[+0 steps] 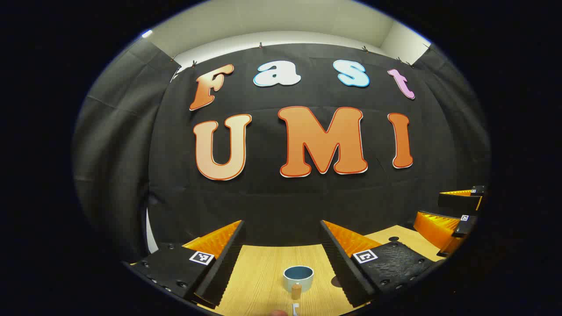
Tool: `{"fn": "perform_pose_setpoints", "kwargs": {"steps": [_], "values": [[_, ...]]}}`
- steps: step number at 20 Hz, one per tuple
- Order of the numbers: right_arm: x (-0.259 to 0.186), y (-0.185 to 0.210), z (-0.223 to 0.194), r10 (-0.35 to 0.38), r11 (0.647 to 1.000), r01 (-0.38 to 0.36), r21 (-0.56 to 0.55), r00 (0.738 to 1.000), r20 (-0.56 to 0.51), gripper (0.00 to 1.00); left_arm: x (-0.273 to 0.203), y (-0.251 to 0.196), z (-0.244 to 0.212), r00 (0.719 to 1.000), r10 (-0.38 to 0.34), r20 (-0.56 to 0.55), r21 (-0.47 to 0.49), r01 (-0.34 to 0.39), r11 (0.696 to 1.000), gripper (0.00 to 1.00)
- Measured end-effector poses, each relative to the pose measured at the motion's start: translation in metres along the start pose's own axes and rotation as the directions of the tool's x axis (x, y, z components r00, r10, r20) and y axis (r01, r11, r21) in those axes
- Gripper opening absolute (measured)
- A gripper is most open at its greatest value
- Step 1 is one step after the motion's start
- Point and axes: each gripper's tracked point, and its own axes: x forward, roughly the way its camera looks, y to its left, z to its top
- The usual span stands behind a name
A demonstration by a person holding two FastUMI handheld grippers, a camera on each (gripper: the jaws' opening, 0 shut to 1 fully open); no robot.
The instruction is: Put the toothbrush and toothpaste on the desktop into the cup, then pick up the cup and place it on the coaster on the desktop.
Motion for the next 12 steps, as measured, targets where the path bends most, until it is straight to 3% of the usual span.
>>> {"fn": "perform_pose_setpoints", "kwargs": {"steps": [12], "values": [[-0.0003, 0.0062, -0.0057, 0.012, 1.000, -0.012, 0.002, 1.000, -0.014, 0.99, -0.0031, 0.0083, -0.0028, 1.000, 0.022, -0.007, -0.006, -0.022, 1.000, 1.00]]}}
